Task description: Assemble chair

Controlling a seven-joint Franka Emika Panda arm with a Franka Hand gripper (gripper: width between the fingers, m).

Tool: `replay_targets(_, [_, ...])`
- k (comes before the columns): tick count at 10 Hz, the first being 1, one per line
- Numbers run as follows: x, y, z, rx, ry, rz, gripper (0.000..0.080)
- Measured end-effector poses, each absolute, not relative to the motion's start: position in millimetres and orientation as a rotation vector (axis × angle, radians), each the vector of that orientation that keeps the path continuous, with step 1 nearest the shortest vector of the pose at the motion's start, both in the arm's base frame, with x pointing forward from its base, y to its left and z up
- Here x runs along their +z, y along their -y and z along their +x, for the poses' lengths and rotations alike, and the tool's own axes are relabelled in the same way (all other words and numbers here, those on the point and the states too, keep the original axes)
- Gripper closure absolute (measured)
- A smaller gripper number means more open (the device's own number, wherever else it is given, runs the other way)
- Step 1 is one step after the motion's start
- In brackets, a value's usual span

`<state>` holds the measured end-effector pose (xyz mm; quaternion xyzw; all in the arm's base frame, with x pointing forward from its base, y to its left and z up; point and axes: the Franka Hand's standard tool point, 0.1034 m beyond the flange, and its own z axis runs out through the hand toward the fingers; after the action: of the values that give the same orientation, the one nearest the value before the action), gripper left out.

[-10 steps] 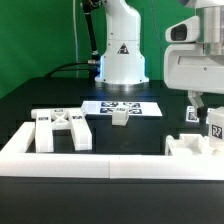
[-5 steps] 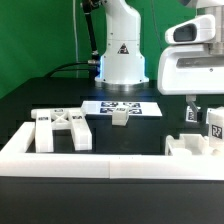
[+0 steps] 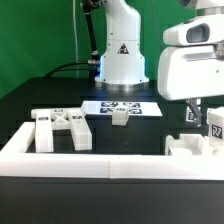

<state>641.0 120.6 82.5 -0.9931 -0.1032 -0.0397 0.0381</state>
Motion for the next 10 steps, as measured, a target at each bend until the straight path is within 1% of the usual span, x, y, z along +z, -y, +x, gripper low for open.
replay_targets(2, [82.4,-121.6,640.9,-0.123,0.358,-3.042,0.015])
replay_targets(4, [82.0,-120.8,640.8,-0.122,0.355,-3.043,0.0414])
replay_targets(5, [82.0,-121.0,640.8,-0.121,0.312,-3.046,0.0511])
replay_targets(6, [81.9,-121.0,640.8,-0.12,0.291,-3.047,0.0511])
replay_targets(9, [81.5,-121.7,640.5,-0.105,-0.036,-3.053,0.0511])
replay_targets(10, [81.3,-122.7,640.2,-0.095,-0.246,-3.04,0.0511])
